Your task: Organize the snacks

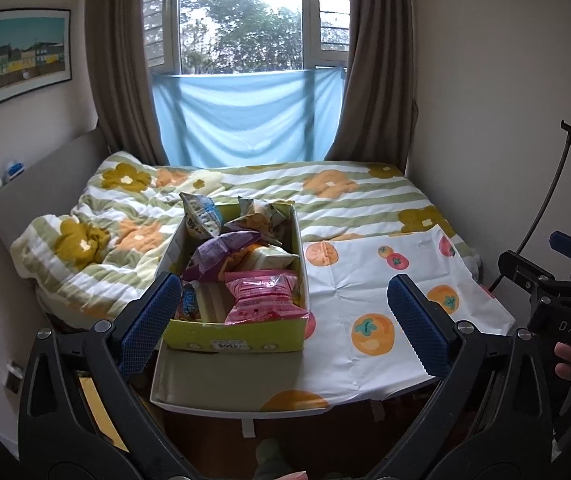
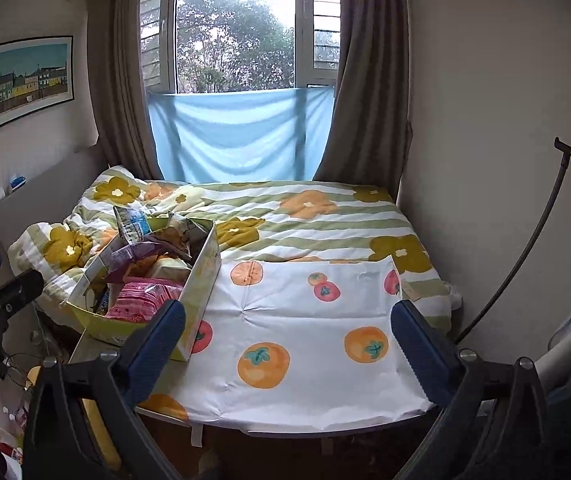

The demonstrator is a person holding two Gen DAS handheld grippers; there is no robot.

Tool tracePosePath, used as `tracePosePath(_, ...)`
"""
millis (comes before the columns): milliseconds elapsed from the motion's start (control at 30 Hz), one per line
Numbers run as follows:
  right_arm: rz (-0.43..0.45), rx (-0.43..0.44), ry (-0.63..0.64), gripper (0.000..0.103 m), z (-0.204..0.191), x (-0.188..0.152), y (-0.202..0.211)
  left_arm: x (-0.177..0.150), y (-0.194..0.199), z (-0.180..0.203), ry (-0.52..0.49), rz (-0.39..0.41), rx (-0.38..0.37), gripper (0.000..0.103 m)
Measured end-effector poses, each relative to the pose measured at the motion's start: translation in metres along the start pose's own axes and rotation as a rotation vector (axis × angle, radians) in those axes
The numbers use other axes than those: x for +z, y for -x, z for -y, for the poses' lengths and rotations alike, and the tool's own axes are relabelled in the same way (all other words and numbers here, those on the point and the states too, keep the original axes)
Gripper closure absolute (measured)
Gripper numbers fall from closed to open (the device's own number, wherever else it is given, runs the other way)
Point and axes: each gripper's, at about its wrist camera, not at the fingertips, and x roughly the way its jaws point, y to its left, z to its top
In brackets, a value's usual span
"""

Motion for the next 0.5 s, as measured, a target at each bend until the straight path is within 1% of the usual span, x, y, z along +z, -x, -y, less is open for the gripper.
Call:
tracePosePath(300, 0.005, -0.003, -0.01, 0.001, 0.0026, 0.0026, -0.0041, 0.0016, -0.0026, 0.0009, -0.007, 0.004, 0.014, 0.0)
tracePosePath(500, 0.007, -0.01, -0.009, 0.001, 0.0026, 0.0044, -0.0047, 0.0013, -0.0025, -0.0004, -0.005, 0.012, 0.009, 0.0)
